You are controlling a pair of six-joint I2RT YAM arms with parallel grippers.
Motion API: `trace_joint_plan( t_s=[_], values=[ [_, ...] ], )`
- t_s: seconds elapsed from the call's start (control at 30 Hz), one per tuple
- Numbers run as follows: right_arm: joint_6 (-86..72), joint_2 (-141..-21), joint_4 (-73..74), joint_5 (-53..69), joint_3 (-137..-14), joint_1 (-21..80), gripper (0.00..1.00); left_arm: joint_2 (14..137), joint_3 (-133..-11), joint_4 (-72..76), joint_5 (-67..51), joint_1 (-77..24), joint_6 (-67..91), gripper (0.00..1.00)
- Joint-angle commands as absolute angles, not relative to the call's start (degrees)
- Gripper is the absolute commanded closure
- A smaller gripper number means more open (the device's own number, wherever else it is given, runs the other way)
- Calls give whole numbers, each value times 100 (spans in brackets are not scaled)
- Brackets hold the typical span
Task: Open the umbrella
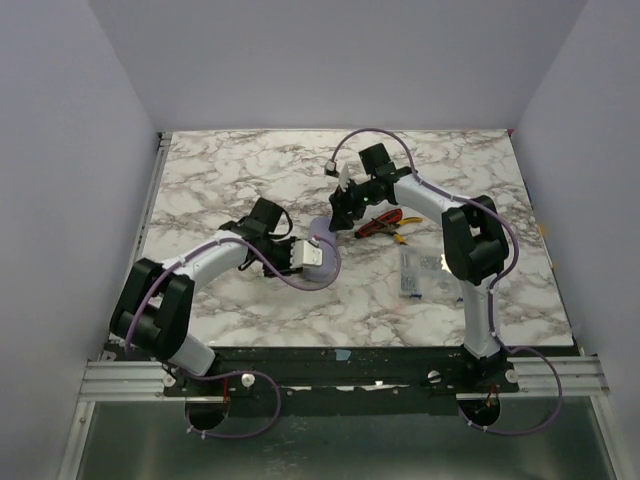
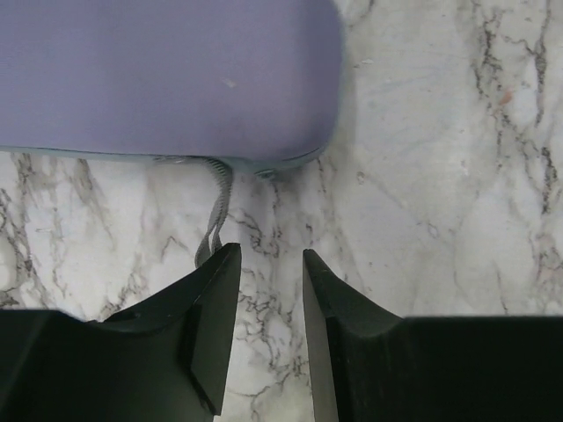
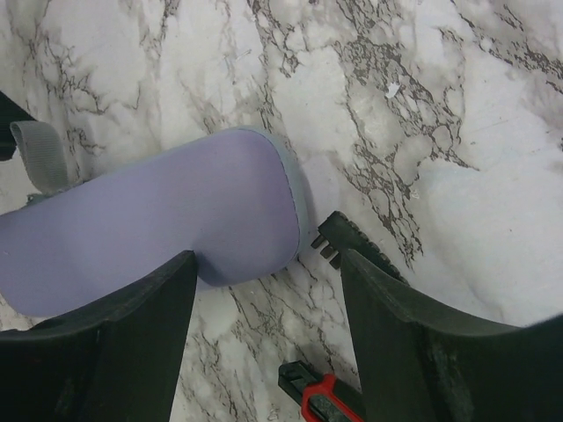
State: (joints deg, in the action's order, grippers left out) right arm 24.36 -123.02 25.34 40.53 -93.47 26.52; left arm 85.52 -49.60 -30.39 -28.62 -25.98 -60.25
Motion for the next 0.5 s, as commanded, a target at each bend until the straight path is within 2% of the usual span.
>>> trace_joint_plan(
  t_s=[0.0,0.17,0.3,0.47],
  values=[
    [3042,-12509,2575,4087,-9186,2661,36,8800,-5326,-2955,-2874,-2378,-6362,65],
    [2984,-12525,2732,3964,-9227,2663,39,8754,-5420,-3334,-3140,-2225,-6563,65],
    [3079,-12205,2733,4042,-9002,2661,39,8089,-5039,-3489,-3438,-2232,-6672,63],
    [3625,-11768,2778,4139,-8875,2650,36,7172,-4761,-3370,-3795,-2290,-5462,58]
  ],
)
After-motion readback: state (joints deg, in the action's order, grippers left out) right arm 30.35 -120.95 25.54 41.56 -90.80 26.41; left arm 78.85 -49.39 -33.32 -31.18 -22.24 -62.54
